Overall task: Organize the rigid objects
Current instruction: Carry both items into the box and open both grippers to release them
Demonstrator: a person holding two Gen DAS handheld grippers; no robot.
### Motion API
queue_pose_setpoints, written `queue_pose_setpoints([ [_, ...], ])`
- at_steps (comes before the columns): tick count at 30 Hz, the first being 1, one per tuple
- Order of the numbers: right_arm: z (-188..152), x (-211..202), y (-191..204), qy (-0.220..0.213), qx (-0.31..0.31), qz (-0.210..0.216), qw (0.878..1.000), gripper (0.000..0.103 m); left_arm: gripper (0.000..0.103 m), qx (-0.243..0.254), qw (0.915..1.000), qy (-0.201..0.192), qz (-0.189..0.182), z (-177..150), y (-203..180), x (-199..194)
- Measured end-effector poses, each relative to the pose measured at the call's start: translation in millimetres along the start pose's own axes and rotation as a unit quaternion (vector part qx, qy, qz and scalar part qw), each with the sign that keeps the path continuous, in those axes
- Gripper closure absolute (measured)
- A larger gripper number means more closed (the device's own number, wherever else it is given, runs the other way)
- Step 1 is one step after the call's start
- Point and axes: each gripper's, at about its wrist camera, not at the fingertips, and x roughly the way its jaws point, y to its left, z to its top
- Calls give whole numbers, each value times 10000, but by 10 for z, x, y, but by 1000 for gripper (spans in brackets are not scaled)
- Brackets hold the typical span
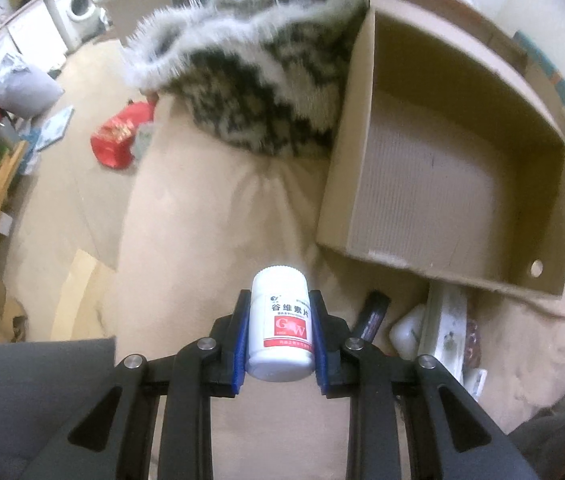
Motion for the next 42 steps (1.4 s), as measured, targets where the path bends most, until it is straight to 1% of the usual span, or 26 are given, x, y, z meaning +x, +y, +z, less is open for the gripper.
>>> queue_pose_setpoints([
  [5, 183, -88, 78, -179, -138, 108, 9997, 66, 79, 12, 9995, -313, -23, 137, -23, -267],
  [9, 364, -103, 133, -262, -231, 180, 9992, 66, 79, 243, 9977, -627, -35, 271, -227, -486],
  [14, 614, -5, 176, -290, -330, 212, 9988, 66, 79, 554, 9947, -857, -111, 520, -501, -593],
  [17, 751, 79, 198, -312, -400, 220, 9985, 66, 79, 693, 9928, -960, -153, 667, -641, -580],
  [21, 897, 264, 200, -263, -422, 188, 9986, 66, 79, 810, 9919, -966, -159, 842, -826, -461],
  [25, 969, 540, 169, -101, -378, 172, 9991, 66, 79, 879, 9921, -877, -164, 907, -975, -276],
  [28, 937, 749, 122, 58, -353, 135, 9993, 66, 79, 923, 9927, -753, -200, 913, -1047, -102],
  [35, 824, 1151, 55, 459, -400, -25, 9981, 66, 79, 995, 9936, -521, -94, 866, -1133, 247],
  [42, 782, 1348, -10, 754, -265, -247, 9965, 66, 79, 1016, 9941, -389, -15, 819, -1157, 479],
])
